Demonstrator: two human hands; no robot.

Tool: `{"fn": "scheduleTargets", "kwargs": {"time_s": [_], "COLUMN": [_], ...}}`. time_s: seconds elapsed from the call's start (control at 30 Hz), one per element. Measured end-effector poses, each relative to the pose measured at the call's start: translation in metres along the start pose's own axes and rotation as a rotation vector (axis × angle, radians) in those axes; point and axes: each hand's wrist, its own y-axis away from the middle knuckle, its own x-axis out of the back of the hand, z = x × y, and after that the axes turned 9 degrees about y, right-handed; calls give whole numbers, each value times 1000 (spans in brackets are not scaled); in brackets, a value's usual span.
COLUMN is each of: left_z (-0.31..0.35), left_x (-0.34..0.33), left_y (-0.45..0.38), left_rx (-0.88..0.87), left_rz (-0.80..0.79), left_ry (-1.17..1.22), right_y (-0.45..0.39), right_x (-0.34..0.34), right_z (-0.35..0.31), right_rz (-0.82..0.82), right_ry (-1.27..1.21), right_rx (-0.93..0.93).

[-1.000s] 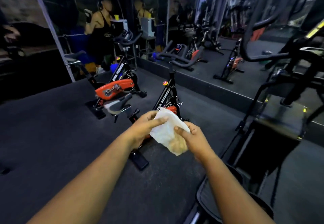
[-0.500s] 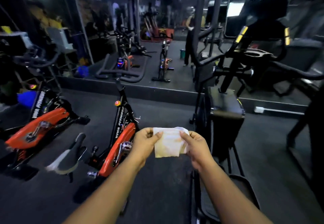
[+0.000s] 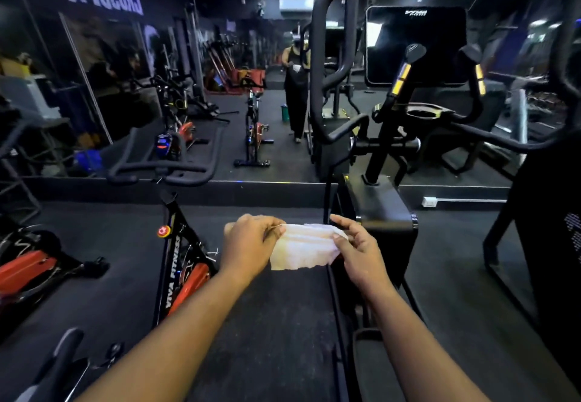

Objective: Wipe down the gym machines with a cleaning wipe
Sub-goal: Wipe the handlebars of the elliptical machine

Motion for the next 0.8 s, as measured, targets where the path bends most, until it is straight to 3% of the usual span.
{"fn": "scheduleTargets", "kwargs": {"time_s": [0.1,0.2,0.3,0.37,0.43,0.53,0.63,0.8], "left_z": [-12,-24,-26,-31,-35,-43,-46,-52], "left_x": [-19,-41,-55,-65,-72,-79,-79,-69], "left_y": [-48,-95,-127,-147,-163,-195,-227,-284], "left_rx": [-36,-6,165,218,221,117,-36,-264], "left_rz": [-26,-98,-166,-153,-170,-251,-387,-550], "left_ry": [44,327,641,711,726,638,550,536], "right_y": [-46,-93,-129,-145,-159,-184,-205,-251], "right_x": [5,12,18,17,14,7,-1,-38], "right_z": [13,23,24,22,26,33,16,-6], "right_rz": [36,78,-36,-127,-130,-25,-9,-200], "right_ry": [170,242,61,-165,-189,141,192,447], "right_rx": [42,40,-139,-307,-348,-96,230,223]}}
